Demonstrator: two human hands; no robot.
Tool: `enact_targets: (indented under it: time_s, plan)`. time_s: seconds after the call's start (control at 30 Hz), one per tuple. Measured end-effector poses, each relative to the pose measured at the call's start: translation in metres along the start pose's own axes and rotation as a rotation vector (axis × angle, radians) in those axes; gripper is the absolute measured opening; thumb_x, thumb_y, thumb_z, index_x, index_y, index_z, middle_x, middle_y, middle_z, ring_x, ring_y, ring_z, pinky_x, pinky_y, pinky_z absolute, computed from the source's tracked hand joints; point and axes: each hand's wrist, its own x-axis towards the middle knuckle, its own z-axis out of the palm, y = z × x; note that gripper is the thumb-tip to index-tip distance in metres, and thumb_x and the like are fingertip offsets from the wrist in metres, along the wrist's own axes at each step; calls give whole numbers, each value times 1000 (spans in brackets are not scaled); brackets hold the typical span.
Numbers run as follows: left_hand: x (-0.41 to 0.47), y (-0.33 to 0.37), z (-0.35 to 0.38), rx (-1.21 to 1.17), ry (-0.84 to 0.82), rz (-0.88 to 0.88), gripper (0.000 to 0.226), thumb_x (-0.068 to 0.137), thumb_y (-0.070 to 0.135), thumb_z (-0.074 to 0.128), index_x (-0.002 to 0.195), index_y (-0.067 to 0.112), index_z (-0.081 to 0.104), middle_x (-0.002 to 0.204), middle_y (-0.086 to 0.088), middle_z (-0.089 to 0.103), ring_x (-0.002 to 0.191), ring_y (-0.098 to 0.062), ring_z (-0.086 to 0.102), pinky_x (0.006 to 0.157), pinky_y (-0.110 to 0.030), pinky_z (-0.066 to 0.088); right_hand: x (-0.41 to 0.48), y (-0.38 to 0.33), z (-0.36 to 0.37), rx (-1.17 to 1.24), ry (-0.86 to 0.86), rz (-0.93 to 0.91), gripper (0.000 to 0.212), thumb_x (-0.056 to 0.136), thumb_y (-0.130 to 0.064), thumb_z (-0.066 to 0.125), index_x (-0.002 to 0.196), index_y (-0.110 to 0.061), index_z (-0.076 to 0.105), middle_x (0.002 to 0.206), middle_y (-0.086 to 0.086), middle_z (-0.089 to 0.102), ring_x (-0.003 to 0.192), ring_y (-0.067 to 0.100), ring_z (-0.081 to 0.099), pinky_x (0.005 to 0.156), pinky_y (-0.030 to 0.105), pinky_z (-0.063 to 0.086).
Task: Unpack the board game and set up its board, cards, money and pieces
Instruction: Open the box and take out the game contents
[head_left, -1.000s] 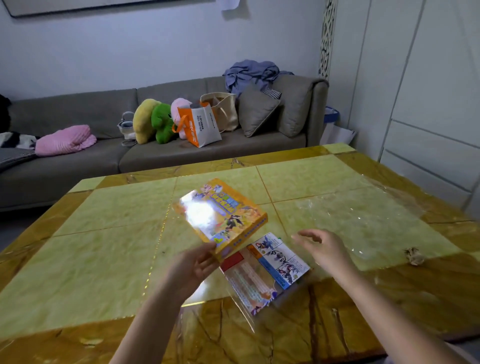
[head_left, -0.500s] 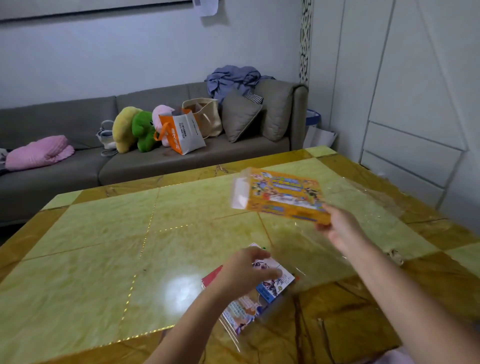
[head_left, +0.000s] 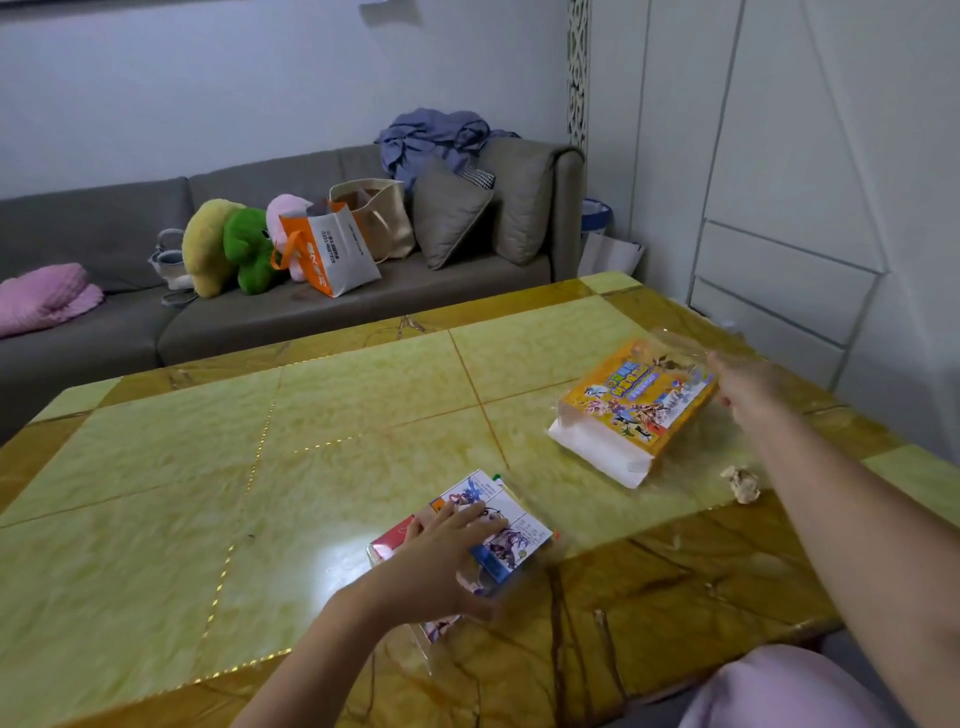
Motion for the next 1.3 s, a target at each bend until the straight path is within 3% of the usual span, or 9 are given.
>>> enact_targets:
  time_s: [0.1, 0.2, 0.3, 0.43, 0.6, 0.73, 0.9, 1.2, 1.3]
  plan:
    - [1, -2, 1, -23, 3, -1, 87, 78, 50, 70, 147, 44, 17, 159, 16, 2, 147, -13, -8, 118, -50, -2, -8, 12, 11, -440, -66, -262, 74, 67, -59, 73, 121, -10, 60, 115, 13, 64, 106, 30, 60, 89, 37, 49]
    - [2, -3, 3, -68, 32, -3, 90, 72, 60, 69, 146, 44, 21, 159, 16, 6, 147, -10, -2, 119, -48, 0, -58, 10, 27, -680, -356, -586, 90, 61, -70, 71, 133, -19, 53, 136, 8, 53, 128, 27, 46, 106, 43, 36]
    - [1, -2, 5, -92, 147, -86, 111, 49, 90, 49, 145, 39, 28, 158, 11, 15, 146, -10, 8, 119, -42, 1, -96, 21, 37, -801, -457, -637, 77, 72, -60, 70, 135, -20, 50, 143, 7, 42, 135, 27, 31, 108, 40, 30]
    - [-13, -15, 13, -80, 233, -251, 141, 28, 102, 35, 150, 36, 9, 160, -2, 0, 147, -26, -7, 115, -52, 0, -145, 22, 43, -578, -469, -779, 36, 86, -32, 68, 115, -13, 64, 121, 4, 61, 116, 21, 53, 86, 21, 34]
    - [-36, -33, 19, -189, 271, -213, 149, 22, 105, 33, 151, 31, 11, 160, -4, 5, 148, -21, -3, 118, -40, 11, -210, 18, 52, -671, -936, -758, 71, 76, -55, 69, 138, -28, 46, 138, -15, 41, 128, 4, 39, 108, 26, 32]
    - [-52, -39, 23, -326, 375, -306, 161, 22, 100, 45, 152, 12, 9, 157, -4, 10, 145, -19, 12, 116, -31, 17, -233, 31, 66, -678, -940, -637, 92, 74, -56, 71, 147, -19, 30, 151, -2, 30, 135, 13, 34, 106, 26, 29]
    - [-58, -49, 33, -566, 556, -418, 113, 57, 45, 87, 146, 12, 26, 136, -6, 45, 110, -19, 56, 95, -33, 47, -238, 36, 74, -620, -865, -560, 80, 69, -49, 79, 136, -19, 48, 138, 1, 41, 125, 15, 44, 95, 22, 33]
    - [-47, -45, 25, -679, 812, -353, 48, 74, 25, 80, 113, 22, 52, 110, 16, 52, 89, 8, 49, 70, -7, 37, -232, 28, 79, -55, -732, -406, 27, 67, -21, 85, 85, -19, 64, 78, -7, 67, 72, 7, 61, 66, 17, 47]
    - [-45, -52, 23, -851, 847, -281, 13, 84, 20, 70, 95, 20, 63, 93, 14, 72, 91, -3, 66, 72, -13, 49, -230, 26, 79, -54, -713, -427, 26, 67, -22, 85, 84, -20, 65, 63, -7, 64, 58, 1, 59, 59, 17, 49]
